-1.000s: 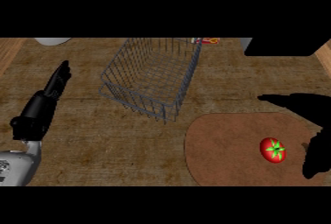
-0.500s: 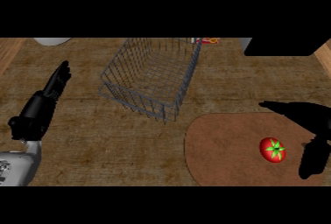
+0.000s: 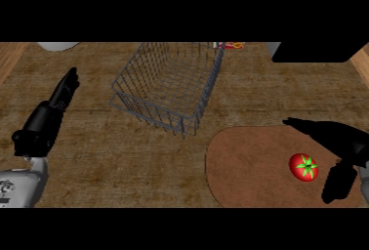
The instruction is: Pick the tomato from the cutting board and place it in the basket
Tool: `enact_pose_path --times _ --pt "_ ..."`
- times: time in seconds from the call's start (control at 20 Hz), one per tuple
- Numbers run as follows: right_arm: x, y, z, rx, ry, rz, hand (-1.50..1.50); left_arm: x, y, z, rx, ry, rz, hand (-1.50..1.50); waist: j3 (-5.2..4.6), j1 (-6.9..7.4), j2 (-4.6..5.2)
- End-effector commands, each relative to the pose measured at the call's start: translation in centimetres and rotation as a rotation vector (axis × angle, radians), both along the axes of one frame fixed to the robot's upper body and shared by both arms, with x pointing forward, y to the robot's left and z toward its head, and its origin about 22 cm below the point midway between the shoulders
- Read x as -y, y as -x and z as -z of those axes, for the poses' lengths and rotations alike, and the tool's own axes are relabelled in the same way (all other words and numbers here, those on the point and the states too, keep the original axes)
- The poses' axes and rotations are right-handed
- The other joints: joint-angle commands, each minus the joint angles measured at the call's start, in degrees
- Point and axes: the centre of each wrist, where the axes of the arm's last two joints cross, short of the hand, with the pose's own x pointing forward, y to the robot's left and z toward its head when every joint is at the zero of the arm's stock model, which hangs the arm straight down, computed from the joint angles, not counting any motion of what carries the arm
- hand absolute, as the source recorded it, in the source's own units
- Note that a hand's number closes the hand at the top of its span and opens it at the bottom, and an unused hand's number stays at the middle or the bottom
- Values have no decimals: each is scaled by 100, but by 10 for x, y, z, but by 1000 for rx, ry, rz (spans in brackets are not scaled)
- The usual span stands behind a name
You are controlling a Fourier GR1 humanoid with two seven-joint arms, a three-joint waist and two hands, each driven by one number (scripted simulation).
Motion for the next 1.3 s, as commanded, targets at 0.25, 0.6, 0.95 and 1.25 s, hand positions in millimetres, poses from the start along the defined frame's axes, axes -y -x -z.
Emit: enact_pose_path --times 0.25,0.6,0.95,1.25 --pt "-7 6 30 -9 -10 2 -150 -20 -2 10 5 -5 -2 0 -1 -2 2" --pt "13 -4 30 -43 -5 44 -150 -3 3 16 5 8 8 0 -1 5 4" --pt "15 -7 40 -36 8 43 -150 6 5 -14 -3 -3 6 0 0 16 -1" --pt "12 -4 62 -68 -59 87 150 -12 5 -12 9 -7 6 0 0 15 1"
